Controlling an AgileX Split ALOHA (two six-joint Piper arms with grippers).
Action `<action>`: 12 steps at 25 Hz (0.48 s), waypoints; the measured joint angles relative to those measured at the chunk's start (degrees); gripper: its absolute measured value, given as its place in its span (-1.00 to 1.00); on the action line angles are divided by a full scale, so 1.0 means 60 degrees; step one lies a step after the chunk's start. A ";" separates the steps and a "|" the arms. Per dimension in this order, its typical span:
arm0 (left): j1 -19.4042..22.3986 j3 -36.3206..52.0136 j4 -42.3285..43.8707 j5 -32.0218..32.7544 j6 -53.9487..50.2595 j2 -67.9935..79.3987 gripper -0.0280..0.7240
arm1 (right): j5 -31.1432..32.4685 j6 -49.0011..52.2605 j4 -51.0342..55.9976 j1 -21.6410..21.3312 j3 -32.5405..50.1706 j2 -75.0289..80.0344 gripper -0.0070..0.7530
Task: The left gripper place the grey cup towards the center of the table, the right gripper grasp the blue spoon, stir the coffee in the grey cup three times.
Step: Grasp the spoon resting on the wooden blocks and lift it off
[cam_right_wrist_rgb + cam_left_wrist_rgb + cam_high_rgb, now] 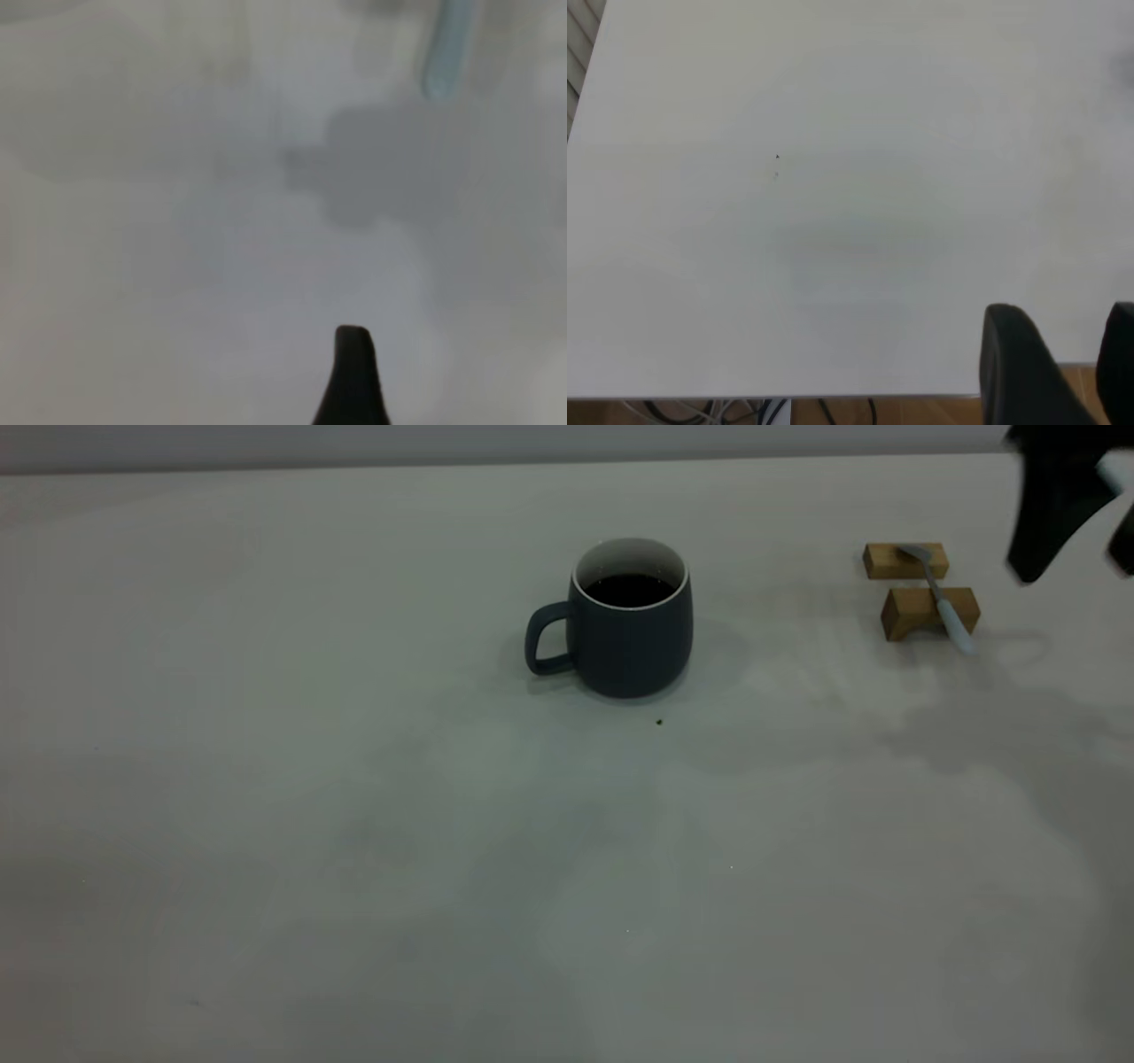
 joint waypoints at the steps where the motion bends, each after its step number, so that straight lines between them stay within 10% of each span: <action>1: 0.0000 0.0000 0.0000 0.0000 0.0000 0.0000 -0.14 | -0.0027 0.0000 0.0007 0.0000 -0.0199 0.0324 0.78; 12: 0.0000 0.0000 0.0000 0.0000 0.0000 0.0000 -0.14 | 0.0227 0.0000 -0.0269 0.0003 -0.2746 0.3180 0.77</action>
